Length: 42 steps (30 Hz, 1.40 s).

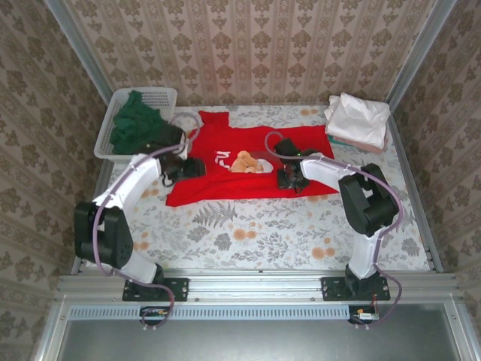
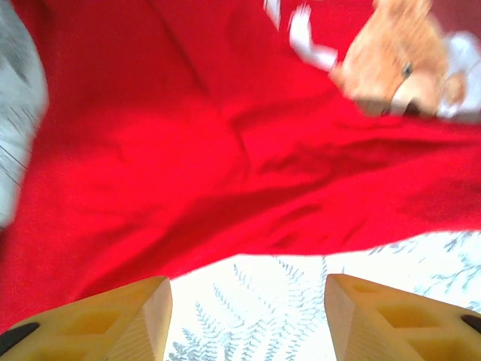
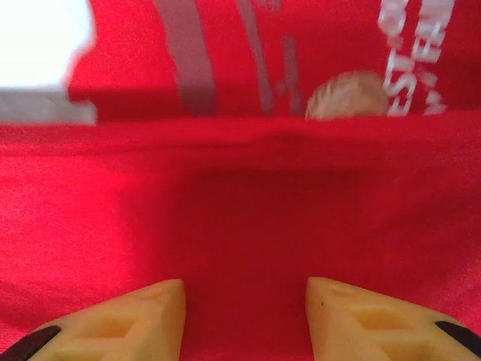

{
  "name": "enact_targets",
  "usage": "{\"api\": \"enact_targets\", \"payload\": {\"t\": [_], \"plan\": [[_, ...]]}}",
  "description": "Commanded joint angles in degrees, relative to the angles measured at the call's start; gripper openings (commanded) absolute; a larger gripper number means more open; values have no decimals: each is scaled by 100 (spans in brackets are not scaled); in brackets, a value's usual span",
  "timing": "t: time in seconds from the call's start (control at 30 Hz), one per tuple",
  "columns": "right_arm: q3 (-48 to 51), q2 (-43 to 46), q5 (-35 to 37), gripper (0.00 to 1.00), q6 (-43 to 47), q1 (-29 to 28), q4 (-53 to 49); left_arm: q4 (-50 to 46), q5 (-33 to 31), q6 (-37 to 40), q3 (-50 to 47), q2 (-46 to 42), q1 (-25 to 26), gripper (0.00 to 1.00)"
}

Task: Fold and stack the t-shirts

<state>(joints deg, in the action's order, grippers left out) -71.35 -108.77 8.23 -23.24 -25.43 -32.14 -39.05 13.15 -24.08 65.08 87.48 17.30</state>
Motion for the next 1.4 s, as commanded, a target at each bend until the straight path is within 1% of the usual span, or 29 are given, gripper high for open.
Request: {"api": "enact_targets", "payload": {"t": [0.0,0.07,0.17,0.23,0.3,0.43,0.53,0.6,0.67,0.73,0.77,0.9,0.97,1.03,1.13,1.2,1.3,1.37], "plan": [[33,40,-142,48,-345,-59,-297,1075,219,-502,-700,176,-14,57],[216,-17,-45,48,-547,12,-261,1230,306,-450,-841,472,-227,55],[434,-49,-17,48,-713,212,-310,1195,217,-283,-788,939,-483,51],[650,58,-259,48,-723,313,-190,1169,76,-221,-756,1145,-530,51],[774,190,-312,48,-764,326,-198,1167,21,-176,-734,1308,-598,51],[808,252,-373,48,-788,323,-309,1144,-76,-109,-708,1420,-782,51],[716,238,-397,48,-770,319,-528,920,-349,47,-596,1430,-932,51],[676,292,-323,48,-735,289,-657,859,-384,134,-532,1447,-1023,51],[618,351,-27,49,-697,256,-922,733,-415,211,-486,1440,-1062,48],[696,462,124,49,-610,249,-1071,622,-428,255,-619,1264,-1032,46],[781,554,131,49,-595,249,-1115,592,-495,222,-844,1113,-987,46],[1144,931,-74,50,-534,225,-1122,458,-568,15,-1673,224,-876,48],[1215,1126,-173,50,-427,146,-1206,248,-655,-108,-1947,-273,-851,48],[1174,1286,-106,51,-368,109,-1348,122,-697,-166,-2122,-727,-829,50],[981,1500,130,52,-303,104,-1400,-157,-883,-118,-1961,-1158,-807,52],[819,1526,7,53,-258,102,-1300,-342,-1026,-46,-1653,-1203,-800,52],[491,1309,-111,53,-186,70,-1015,-284,-1021,51,-1091,-967,-674,53],[228,973,-109,53,-130,68,-843,-173,-1014,144,-547,-577,-359,54]]}}
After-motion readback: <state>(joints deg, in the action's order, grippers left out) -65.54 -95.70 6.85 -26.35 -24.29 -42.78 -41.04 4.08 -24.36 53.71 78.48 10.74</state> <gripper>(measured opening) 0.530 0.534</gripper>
